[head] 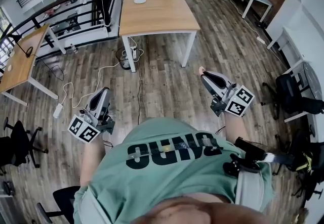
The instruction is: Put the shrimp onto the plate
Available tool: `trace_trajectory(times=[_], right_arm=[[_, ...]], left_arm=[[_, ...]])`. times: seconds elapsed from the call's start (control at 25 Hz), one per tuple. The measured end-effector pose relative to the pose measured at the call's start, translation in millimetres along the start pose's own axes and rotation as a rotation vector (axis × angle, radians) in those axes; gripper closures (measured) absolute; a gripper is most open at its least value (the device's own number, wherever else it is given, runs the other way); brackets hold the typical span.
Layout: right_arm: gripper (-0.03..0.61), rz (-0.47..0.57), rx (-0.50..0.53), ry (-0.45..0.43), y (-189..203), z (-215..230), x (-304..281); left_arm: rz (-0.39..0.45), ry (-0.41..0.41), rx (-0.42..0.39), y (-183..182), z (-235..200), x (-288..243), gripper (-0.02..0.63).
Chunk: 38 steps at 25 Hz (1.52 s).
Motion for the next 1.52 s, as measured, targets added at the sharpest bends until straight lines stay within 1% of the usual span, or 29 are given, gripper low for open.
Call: trace_trajectory(times=[0.28, 0.72, 1.0, 1.28, 1.52], right_arm=[[0.522, 0.010, -0.035, -0.011, 3, 8, 3], [0.522, 0.032, -0.050, 0.002, 11, 33, 32], [0.522, 0.054, -0.061, 0.030, 15, 51, 74], [0.522, 0.075, -0.072, 0.057, 26, 79, 127], [0.522, 0.079, -0.102, 0.086, 37, 105, 174]], left_arm=[[-0.006, 0.002, 0.001, 3, 3, -7, 0.609], [-0.035, 0.026, -0.011, 6, 21, -45, 0.609], [-0.056, 0.063, -0.020, 12, 46, -82, 0.609], [-0.083, 0.105, -0.027, 22, 79, -133, 0.609], [-0.117, 0.146, -0.007, 36, 109, -177, 0.609]])
Point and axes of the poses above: the fingertips, and each gripper's own axes: x backward along the fingers, z to its right, y out of its underside, the point moved 6 cm from there along x, backward along the fingers, and after that the axes turned 13 degrees about -z, right-handed, at the moved point
